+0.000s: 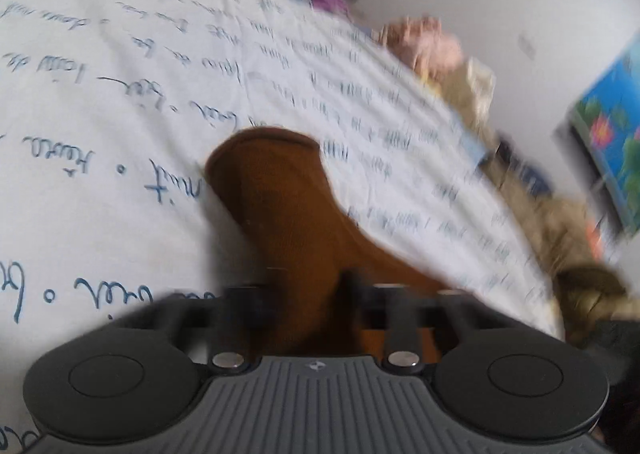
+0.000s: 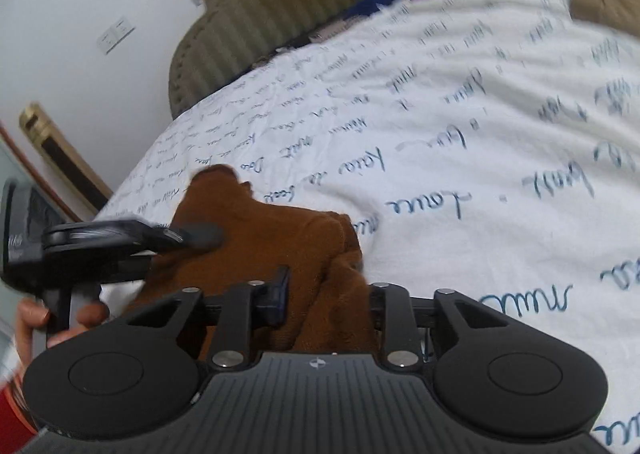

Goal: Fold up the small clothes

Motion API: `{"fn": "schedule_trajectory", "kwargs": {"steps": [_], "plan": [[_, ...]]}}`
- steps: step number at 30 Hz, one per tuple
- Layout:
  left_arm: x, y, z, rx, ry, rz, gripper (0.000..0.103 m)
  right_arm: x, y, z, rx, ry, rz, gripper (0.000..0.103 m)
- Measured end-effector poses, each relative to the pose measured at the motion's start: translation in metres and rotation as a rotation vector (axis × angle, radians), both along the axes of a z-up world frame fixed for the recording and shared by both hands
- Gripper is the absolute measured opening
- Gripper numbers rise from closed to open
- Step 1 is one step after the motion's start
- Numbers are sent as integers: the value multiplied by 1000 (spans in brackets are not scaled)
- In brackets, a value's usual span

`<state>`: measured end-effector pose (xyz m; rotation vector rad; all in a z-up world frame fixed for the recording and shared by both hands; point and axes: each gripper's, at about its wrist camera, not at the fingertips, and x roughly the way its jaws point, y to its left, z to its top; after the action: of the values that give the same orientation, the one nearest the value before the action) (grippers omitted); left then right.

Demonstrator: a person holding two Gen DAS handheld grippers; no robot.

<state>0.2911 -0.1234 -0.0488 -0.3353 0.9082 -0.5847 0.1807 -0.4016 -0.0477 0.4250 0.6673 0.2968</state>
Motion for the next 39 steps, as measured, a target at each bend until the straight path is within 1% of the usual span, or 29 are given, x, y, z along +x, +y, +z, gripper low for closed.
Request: {"fn": "schedule_trajectory", "kwargs": {"steps": [1, 2, 5, 7, 9, 10, 12, 14, 16, 17, 18, 19, 20, 21, 22, 23, 24, 25, 26, 28, 31, 32, 33, 34, 35, 36, 37, 38, 39], "plan": [[-6, -3, 3, 36, -49, -7, 13, -5, 1, 4, -12, -22, 1, 27], [-15, -4, 8, 60, -107, -10, 12, -11, 2, 8, -15, -46, 0, 26], [-38, 7, 31, 43, -234, -28, 11, -30, 5, 28, 7, -148, 40, 24], [-47, 21, 49, 38, -274, -30, 10, -38, 9, 42, 31, -196, 70, 24], [-48, 35, 67, 55, -307, -20, 8, -38, 15, 54, 65, -219, 100, 24], [-45, 40, 75, 72, -326, -5, 6, -33, 20, 60, 77, -226, 109, 24], [-33, 43, 89, 141, -373, 38, 6, -19, 29, 66, 85, -237, 109, 21], [-9, 37, 91, 217, -378, 42, 6, 4, 35, 65, 54, -227, 32, 20], [15, 28, 80, 331, -321, 74, 9, 33, 33, 54, 8, -171, -90, 21], [21, 25, 73, 380, -277, 82, 9, 45, 30, 46, -16, -126, -137, 29], [23, 26, 66, 400, -237, 87, 9, 54, 24, 38, -29, -57, -175, 44], [17, 32, 62, 379, -215, 89, 9, 54, 18, 31, -22, -11, -187, 49], [9, 40, 58, 330, -200, 70, 10, 48, 11, 25, 6, 8, -183, 56], [-4, 48, 52, 290, -188, 44, 16, 35, 3, 21, 49, 2, -160, 69], [-16, 56, 48, 259, -176, 34, 31, 22, -3, 18, 86, -3, -131, 76], [-30, 64, 43, 225, -167, 36, 43, 7, -8, 15, 120, -4, -111, 86], [-45, 70, 39, 194, -155, 48, 72, -7, -13, 13, 157, -5, -98, 91], [-60, 77, 35, 161, -146, 67, 85, -22, -17, 10, 198, 3, -80, 93], [-77, 83, 31, 118, -146, 84, 85, -35, -20, 7, 236, 14, -54, 93], [-102, 88, 28, 52, -123, 55, 85, -62, -21, -2, 296, 33, -16, 95], [-133, 89, 20, -38, -59, 12, 85, -88, -17, -14, 315, 69, 34, 95], [-139, 87, 15, -58, -29, -12, 85, -96, -13, -15, 319, 59, 55, 95], [-144, 84, 8, -78, 7, -35, 83, -100, -8, -15, 321, 51, 78, 92], [-146, 80, 4, -96, 22, -53, 59, -102, -2, -15, 325, 51, 86, 88], [-148, 77, 2, -87, 21, -57, 39, -103, 6, -15, 336, 56, 89, 73], [-146, 74, 0, -68, 35, -60, 19, -101, 13, -15, 342, 66, 90, 44], [-144, 77, -1, -82, 50, -46, 16, -100, 20, -15, 337, 76, 73, 30], [-146, 83, 0, -108, 53, -25, 15, -100, 26, -15, 341, 81, 54, 27], [-149, 89, 3, -109, 40, -7, 14, -105, 31, -15, 354, 72, 41, 26]]}}
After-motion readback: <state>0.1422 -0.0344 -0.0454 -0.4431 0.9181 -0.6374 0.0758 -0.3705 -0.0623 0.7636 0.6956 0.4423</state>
